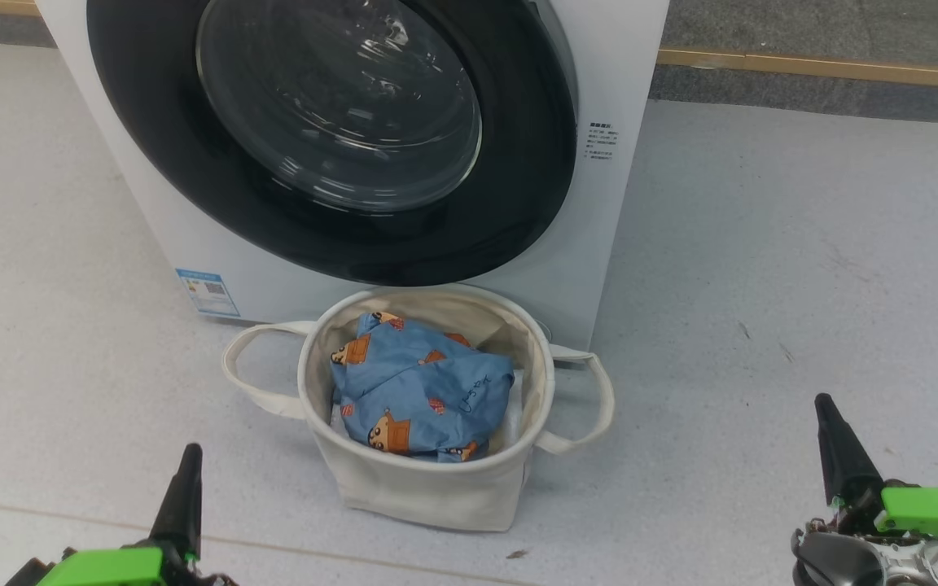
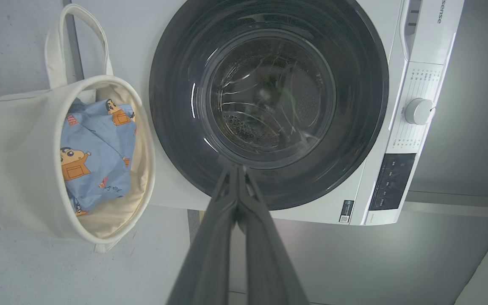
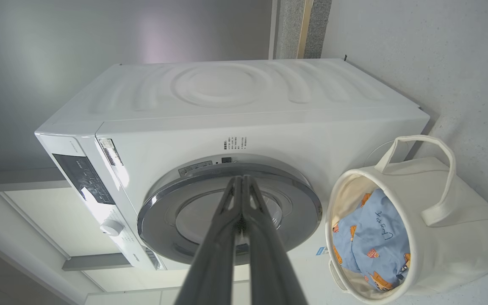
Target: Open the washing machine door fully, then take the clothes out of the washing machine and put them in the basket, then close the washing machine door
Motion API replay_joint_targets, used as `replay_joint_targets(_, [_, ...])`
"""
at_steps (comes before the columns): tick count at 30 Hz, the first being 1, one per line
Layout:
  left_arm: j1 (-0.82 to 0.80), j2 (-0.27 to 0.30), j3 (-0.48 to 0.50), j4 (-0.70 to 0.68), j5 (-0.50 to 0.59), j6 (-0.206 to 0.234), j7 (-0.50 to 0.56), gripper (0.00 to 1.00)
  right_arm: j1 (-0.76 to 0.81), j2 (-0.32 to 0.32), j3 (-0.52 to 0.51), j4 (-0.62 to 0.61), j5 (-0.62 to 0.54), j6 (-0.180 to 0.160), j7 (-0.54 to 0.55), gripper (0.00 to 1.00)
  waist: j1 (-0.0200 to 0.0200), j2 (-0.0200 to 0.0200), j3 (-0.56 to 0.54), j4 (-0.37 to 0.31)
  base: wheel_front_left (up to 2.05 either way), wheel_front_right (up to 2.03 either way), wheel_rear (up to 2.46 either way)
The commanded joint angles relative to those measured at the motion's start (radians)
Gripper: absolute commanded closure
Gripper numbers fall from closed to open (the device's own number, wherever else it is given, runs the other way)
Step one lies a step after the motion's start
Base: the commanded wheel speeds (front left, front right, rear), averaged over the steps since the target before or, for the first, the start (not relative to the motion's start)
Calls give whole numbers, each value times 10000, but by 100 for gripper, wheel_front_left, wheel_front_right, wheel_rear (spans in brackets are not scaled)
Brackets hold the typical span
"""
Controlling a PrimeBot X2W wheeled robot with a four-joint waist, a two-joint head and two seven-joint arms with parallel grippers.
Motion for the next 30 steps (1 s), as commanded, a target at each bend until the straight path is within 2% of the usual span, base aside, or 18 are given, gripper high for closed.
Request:
replay_joint_targets(1, [-357,40,339,-264,12,-71,68,100,-127,-8,177,-312,-97,4,64,100,0,0,0,0,0,0,0])
replay_joint_targets(30, [-359,30,354,-264,24,-71,80,100,-133,43,103,-307,-158,4,123,100,0,0,0,0,0,0,0])
